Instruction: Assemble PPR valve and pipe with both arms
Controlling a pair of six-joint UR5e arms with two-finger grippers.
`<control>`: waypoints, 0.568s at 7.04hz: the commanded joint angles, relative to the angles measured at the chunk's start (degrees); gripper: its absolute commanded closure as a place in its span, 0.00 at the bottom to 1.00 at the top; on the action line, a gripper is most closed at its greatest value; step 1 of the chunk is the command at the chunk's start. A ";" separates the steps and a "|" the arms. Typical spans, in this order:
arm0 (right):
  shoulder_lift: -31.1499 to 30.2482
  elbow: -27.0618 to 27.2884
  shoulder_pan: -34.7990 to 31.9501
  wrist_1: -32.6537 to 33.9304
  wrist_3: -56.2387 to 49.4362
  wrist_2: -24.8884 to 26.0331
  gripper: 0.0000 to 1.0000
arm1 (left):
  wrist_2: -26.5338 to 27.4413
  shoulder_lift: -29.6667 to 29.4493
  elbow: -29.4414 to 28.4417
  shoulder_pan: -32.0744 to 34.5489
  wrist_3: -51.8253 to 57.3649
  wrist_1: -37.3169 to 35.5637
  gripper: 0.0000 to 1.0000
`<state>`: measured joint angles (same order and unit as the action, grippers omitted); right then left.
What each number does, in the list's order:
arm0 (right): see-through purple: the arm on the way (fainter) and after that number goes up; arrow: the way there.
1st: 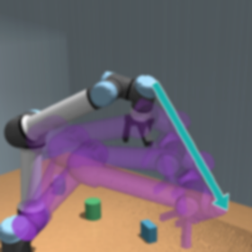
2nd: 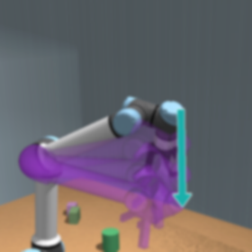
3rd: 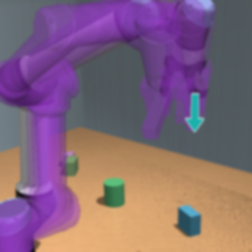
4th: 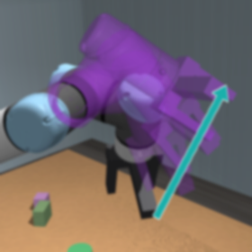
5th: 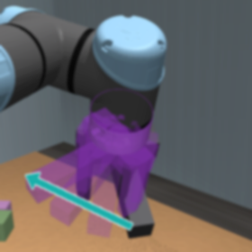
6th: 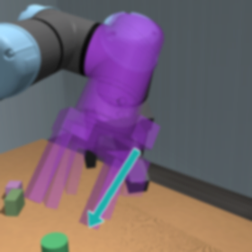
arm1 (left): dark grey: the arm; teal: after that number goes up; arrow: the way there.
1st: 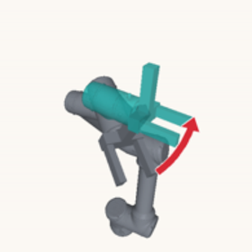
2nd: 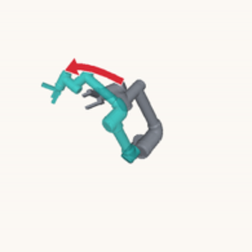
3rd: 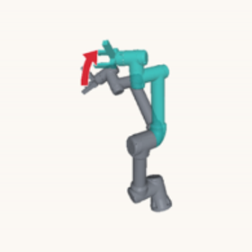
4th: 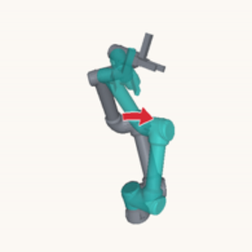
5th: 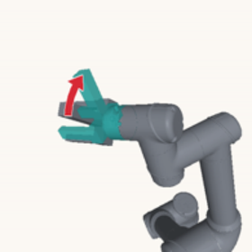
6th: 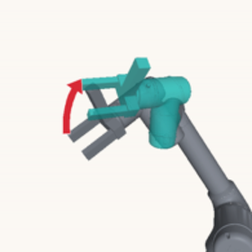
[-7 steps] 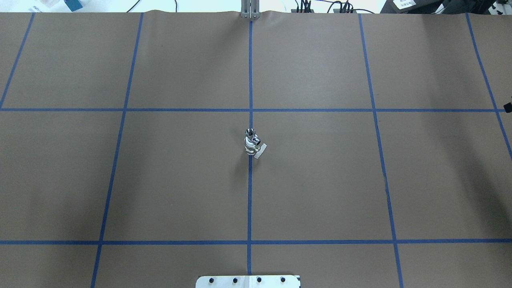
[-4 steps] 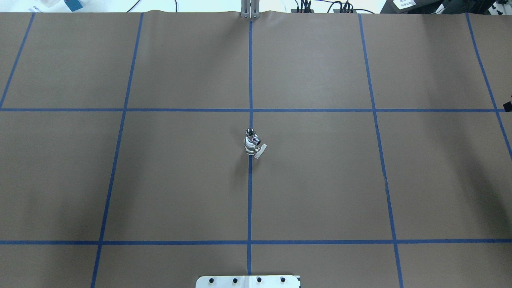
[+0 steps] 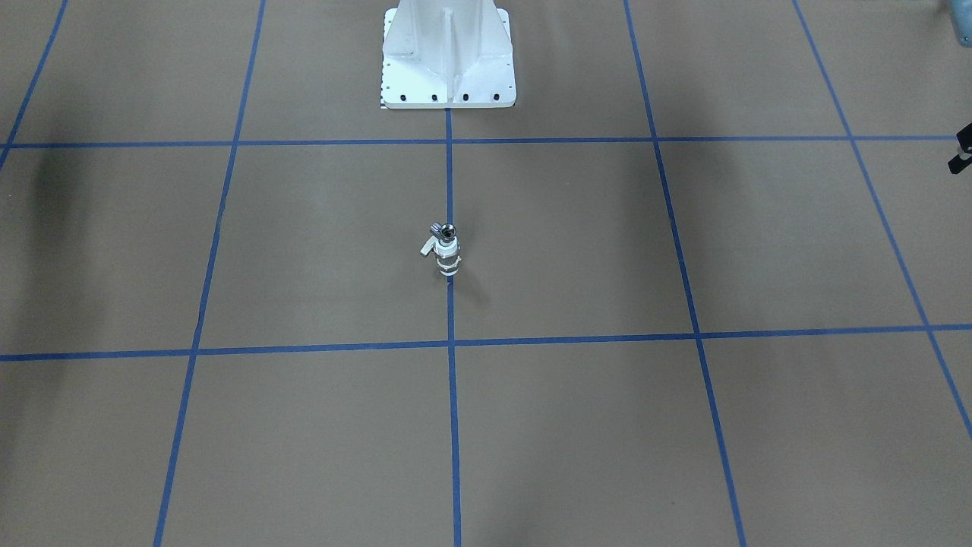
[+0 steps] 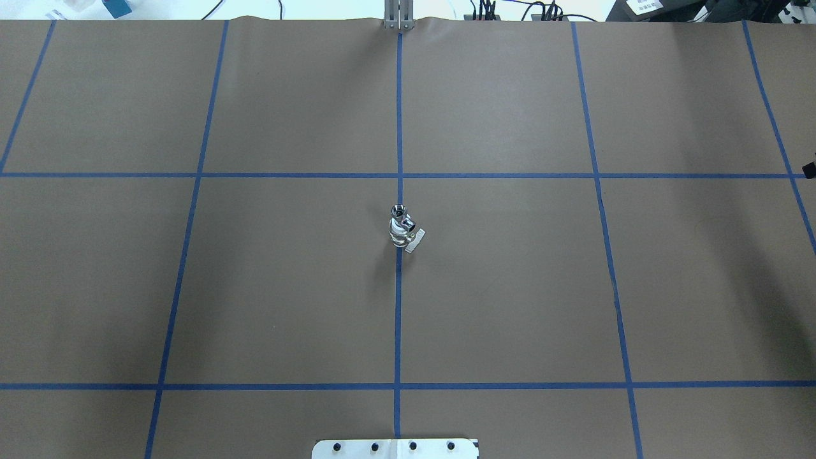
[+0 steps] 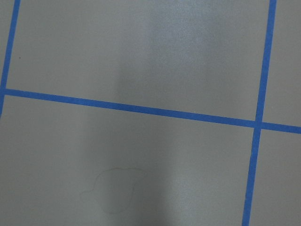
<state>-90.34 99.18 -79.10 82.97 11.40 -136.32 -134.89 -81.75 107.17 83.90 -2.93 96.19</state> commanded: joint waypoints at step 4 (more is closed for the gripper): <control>0.17 0.31 0.00 0.00 0.02 0.09 0.01 | 0.15 0.10 0.94 0.12 -0.33 0.05 0.00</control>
